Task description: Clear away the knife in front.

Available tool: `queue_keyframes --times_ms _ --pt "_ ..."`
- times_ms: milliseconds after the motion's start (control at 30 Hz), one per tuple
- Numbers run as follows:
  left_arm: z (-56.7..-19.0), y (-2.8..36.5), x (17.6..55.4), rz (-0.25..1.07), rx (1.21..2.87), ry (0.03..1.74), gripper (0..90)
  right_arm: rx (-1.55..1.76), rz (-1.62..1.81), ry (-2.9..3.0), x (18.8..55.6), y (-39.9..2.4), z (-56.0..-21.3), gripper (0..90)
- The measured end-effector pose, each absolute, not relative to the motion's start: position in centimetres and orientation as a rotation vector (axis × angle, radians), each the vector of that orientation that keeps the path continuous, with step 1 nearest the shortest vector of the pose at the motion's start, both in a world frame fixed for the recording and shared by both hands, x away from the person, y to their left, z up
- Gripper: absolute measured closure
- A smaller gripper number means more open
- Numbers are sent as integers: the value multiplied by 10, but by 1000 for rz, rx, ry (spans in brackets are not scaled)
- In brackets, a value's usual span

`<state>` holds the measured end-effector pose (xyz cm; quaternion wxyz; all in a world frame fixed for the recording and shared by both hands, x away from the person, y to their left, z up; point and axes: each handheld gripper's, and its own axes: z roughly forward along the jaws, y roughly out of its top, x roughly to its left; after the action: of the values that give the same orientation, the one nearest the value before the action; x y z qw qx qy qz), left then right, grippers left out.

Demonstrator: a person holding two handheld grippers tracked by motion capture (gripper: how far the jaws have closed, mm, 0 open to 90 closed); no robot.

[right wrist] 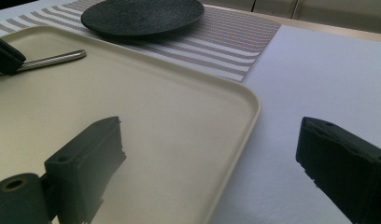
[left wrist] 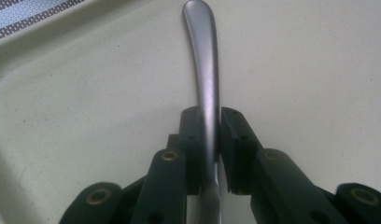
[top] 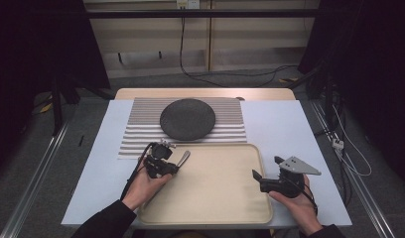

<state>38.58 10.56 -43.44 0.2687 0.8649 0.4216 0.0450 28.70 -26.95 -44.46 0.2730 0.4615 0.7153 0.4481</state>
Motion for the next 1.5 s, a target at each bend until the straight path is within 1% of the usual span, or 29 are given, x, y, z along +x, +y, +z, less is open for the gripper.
queue_keyframes --times_ms 100,167,200,333,400,433,500,533,600,667,700,767,867,933,1033,1067,1167,1200,1300,1333,1433,1500 --pt "-436 108 384 117 2305 1143 794 1240 1206 1925 287 -270 -445 73" --pt "-437 109 382 137 2306 1116 792 1238 1204 1926 288 -269 -445 73" --pt "-437 110 381 123 2299 1110 783 1238 1203 1927 288 -269 -444 73" --pt "-438 113 382 90 2285 1084 706 1231 1204 1931 288 -269 -445 73" --pt "-438 113 381 94 2291 1060 638 1235 1206 1929 287 -270 -445 73" --pt "-438 112 381 132 2301 1047 609 1235 1207 1927 287 -270 -445 74" --pt "-438 114 381 142 2266 1037 570 1233 1206 1928 287 -271 -445 74" --pt "-438 115 380 146 2262 1030 527 1232 1207 1928 288 -270 -445 73" --pt "-435 115 380 230 2264 1007 393 1231 1206 1928 288 -270 -445 73" --pt "-434 117 381 248 2230 1012 272 1232 1204 1932 288 -270 -445 74" --pt "-433 118 382 235 2217 1025 220 1236 1206 1932 288 -270 -445 74" --pt "-431 121 383 199 2191 1021 174 1229 1212 1932 287 -271 -445 74" --pt "-428 122 381 200 2178 970 100 1231 1215 1932 287 -271 -445 74" --pt "-424 122 378 259 2165 952 93 1226 1219 1935 287 -271 -445 73" --pt "-417 121 375 238 2154 883 95 1232 1222 1931 286 -272 -445 73" --pt "-416 121 374 252 2146 865 95 1233 1222 1931 286 -272 -445 73" --pt "-416 119 374 248 2141 848 128 1237 1224 1930 287 -273 -445 73" --pt "-417 117 373 273 2149 843 136 1235 1224 1931 287 -272 -445 74" --pt "-418 112 367 409 2199 810 202 1227 1220 1937 288 -271 -445 73" --pt "-418 110 366 430 2214 797 205 1227 1219 1937 288 -271 -445 73" --pt "-419 108 367 412 2208 783 250 1228 1218 1932 287 -271 -445 73" --pt "-419 107 366 405 2199 764 312 1230 1214 1930 286 -271 -444 73"
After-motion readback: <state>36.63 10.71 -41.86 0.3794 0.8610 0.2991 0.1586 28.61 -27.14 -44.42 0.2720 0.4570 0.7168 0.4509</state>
